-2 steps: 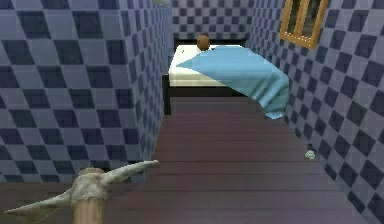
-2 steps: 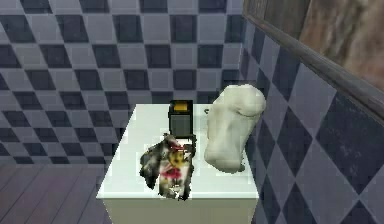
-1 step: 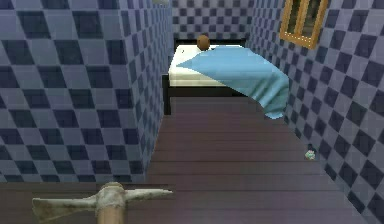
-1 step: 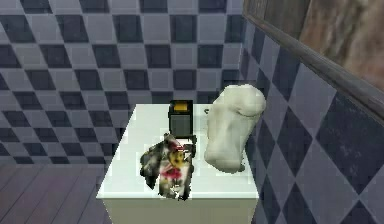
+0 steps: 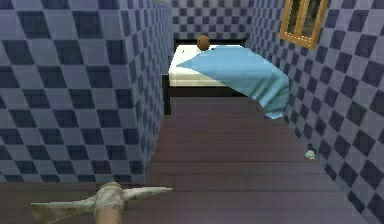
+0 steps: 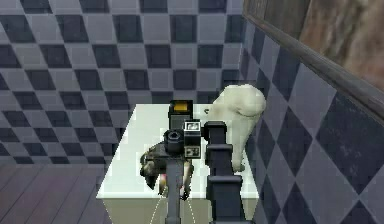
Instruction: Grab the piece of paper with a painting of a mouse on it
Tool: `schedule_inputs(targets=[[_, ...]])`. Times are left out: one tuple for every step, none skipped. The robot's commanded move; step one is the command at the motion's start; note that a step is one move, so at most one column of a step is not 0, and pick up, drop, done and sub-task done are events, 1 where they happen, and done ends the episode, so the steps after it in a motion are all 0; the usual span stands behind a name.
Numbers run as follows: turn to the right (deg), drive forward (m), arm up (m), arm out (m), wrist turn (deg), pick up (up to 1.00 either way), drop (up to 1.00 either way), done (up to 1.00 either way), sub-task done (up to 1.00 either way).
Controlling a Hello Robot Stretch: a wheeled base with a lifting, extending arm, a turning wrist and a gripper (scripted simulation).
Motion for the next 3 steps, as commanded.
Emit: schedule_inputs(targets=[[0.0, 0.0, 0.0, 0.0, 45.0, 0.0, 0.0, 0.0, 0.0], [0.0, 0.0, 0.0, 0.0, 45.0, 0.0, 0.0, 0.0, 0.0], [0.0, 0.0, 0.0, 0.0, 45.0, 0.0, 0.0, 0.0, 0.0]])
